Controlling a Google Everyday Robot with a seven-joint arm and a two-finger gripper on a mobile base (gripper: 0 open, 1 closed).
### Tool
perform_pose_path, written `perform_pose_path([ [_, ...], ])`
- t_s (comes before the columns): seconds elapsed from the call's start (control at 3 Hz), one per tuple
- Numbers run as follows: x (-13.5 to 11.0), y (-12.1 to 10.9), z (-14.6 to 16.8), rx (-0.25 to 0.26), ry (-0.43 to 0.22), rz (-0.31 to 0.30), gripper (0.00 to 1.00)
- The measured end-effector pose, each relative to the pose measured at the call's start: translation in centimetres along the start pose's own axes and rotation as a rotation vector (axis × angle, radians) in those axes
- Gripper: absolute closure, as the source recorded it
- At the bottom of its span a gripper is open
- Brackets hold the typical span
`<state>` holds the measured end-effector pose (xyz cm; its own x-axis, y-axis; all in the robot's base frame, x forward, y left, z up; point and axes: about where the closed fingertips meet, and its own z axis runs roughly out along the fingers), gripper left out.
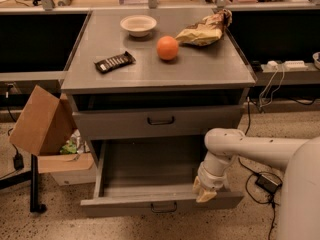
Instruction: Open middle drawer
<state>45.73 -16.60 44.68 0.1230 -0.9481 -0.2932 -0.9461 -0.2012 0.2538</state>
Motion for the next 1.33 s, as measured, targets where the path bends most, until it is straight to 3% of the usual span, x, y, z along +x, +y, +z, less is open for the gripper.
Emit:
perform_pose_path([
  [0.33,-0.45,0.71,0.26,-0.013,-0.006,-0.011,0.89],
  [0.67,-0.46,0.74,0.28,-0.014,-0.006,-0.012,0.71],
  [1.33,-0.46,0.74,0.29,-0.014,-0.006,-0.012,0.24],
])
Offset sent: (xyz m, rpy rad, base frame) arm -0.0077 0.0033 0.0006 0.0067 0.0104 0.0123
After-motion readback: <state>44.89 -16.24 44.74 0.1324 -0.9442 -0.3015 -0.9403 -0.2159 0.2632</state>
